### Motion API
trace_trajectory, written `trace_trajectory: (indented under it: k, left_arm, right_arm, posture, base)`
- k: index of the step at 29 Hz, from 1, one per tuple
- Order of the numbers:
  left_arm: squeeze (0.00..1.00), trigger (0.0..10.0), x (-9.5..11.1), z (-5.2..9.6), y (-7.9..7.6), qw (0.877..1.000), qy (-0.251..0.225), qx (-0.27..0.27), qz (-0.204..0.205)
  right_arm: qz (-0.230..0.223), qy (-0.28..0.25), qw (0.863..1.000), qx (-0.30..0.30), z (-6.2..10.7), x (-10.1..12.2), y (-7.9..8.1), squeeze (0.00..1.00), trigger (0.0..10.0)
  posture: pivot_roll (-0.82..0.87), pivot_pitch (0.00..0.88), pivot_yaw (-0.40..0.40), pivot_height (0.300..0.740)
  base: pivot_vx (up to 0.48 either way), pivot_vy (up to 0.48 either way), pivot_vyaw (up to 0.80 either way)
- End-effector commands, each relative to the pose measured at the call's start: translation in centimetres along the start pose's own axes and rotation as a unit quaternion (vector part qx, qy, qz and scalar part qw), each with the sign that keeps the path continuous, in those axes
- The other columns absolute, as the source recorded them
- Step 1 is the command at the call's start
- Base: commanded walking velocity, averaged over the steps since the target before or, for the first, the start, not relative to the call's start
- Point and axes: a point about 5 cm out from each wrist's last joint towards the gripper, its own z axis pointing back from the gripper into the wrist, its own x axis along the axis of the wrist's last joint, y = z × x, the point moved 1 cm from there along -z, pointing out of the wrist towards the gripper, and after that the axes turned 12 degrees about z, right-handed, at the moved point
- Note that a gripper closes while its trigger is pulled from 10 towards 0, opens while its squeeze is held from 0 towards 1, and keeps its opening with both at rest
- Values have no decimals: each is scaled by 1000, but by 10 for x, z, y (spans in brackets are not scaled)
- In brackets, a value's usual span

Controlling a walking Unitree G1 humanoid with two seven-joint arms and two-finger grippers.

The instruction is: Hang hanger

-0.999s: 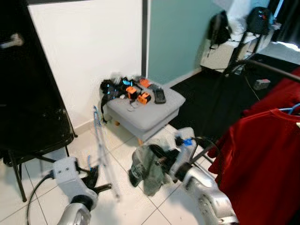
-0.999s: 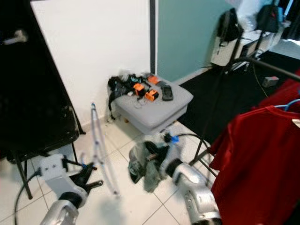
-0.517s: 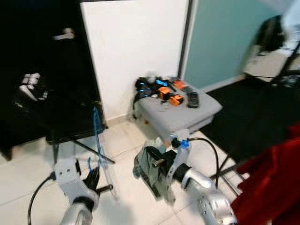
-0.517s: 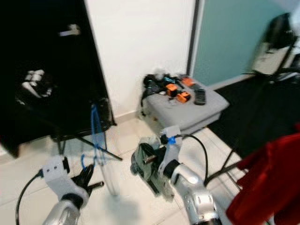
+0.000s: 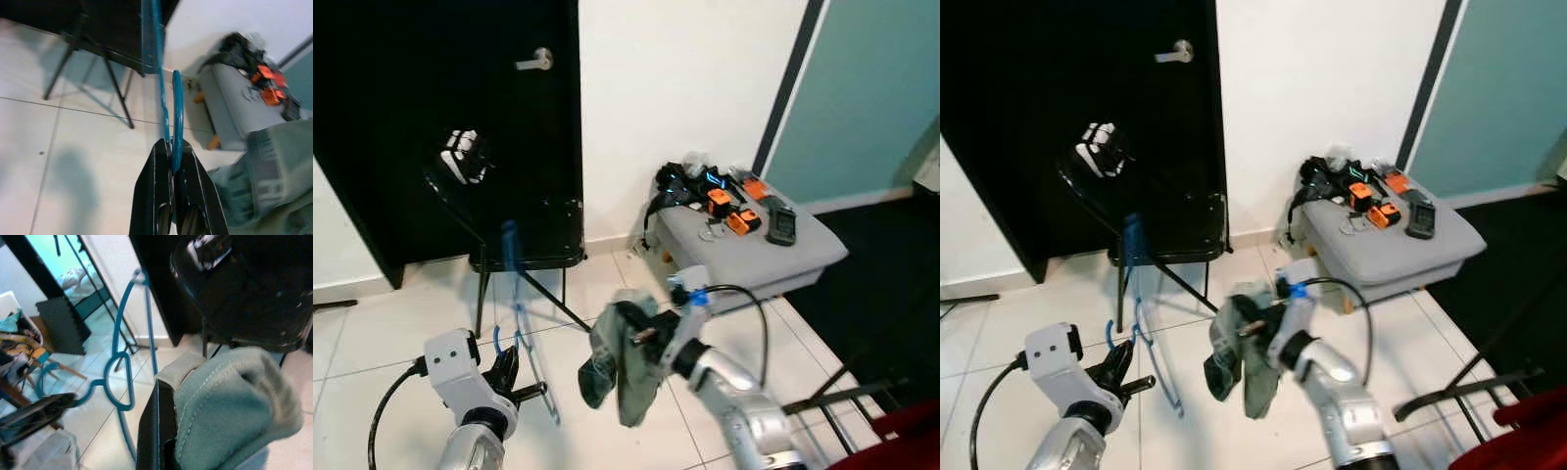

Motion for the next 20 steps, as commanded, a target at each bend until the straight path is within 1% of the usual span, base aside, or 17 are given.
trace_trajectory:
  k: [1,20]
  left_arm:
    - [0,10000,-6,0,-6,1000,2,3,27]
    - [0,10000,-6,0,-7,1000,1,2,26]
  right_arm:
    - [3,4,1000,-4,2,-1,-2,0,10000]
    - [4,3,1000,3,1,-1,-1,0,10000]
  posture:
    - [6,9,-40,740]
    - [5,9,-38,740]
  base:
    - [0,0,775]
    - [0,0,775]
